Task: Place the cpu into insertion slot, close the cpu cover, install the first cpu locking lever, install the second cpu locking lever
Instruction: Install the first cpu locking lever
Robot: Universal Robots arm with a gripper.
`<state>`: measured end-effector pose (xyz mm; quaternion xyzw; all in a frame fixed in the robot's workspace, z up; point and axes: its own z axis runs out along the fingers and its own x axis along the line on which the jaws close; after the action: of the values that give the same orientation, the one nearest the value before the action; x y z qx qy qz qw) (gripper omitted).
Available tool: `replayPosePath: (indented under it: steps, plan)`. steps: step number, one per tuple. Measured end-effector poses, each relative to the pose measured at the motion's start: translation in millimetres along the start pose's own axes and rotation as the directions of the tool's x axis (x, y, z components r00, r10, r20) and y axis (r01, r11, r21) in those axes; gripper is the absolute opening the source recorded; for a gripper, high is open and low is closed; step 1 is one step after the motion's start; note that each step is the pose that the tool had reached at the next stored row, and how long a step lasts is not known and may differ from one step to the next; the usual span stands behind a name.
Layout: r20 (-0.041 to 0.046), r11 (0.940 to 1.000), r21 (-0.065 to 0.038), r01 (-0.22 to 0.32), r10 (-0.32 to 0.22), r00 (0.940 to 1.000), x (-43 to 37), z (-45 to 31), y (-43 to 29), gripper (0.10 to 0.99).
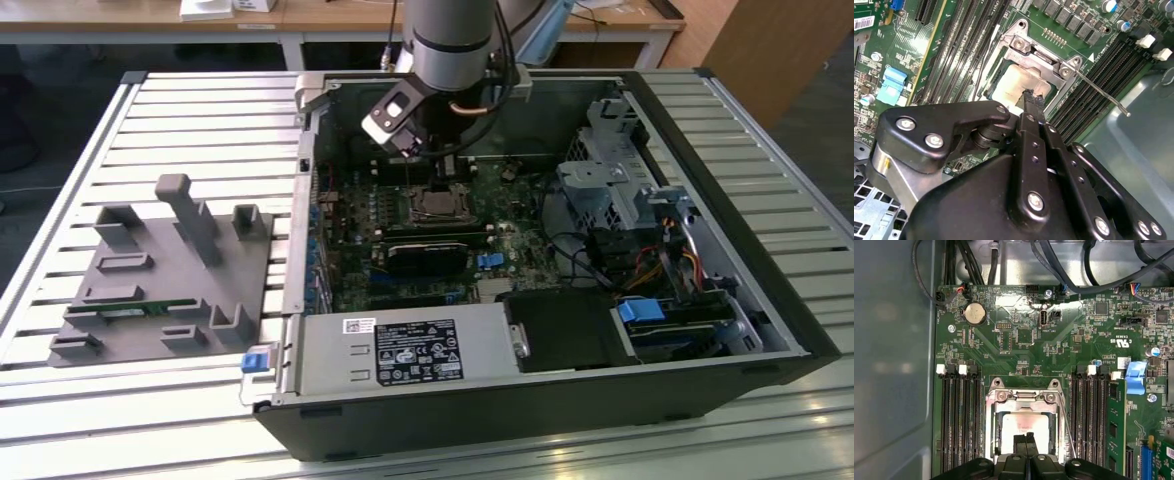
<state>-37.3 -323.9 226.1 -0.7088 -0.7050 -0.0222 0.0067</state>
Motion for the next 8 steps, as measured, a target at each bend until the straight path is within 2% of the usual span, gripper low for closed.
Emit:
replayPosePath:
  steps: [8]
  plan:
    - [-0.0001,1.0,0.0,0.0,0.0,1.0,0.9,-19.5,0.3,0.114]
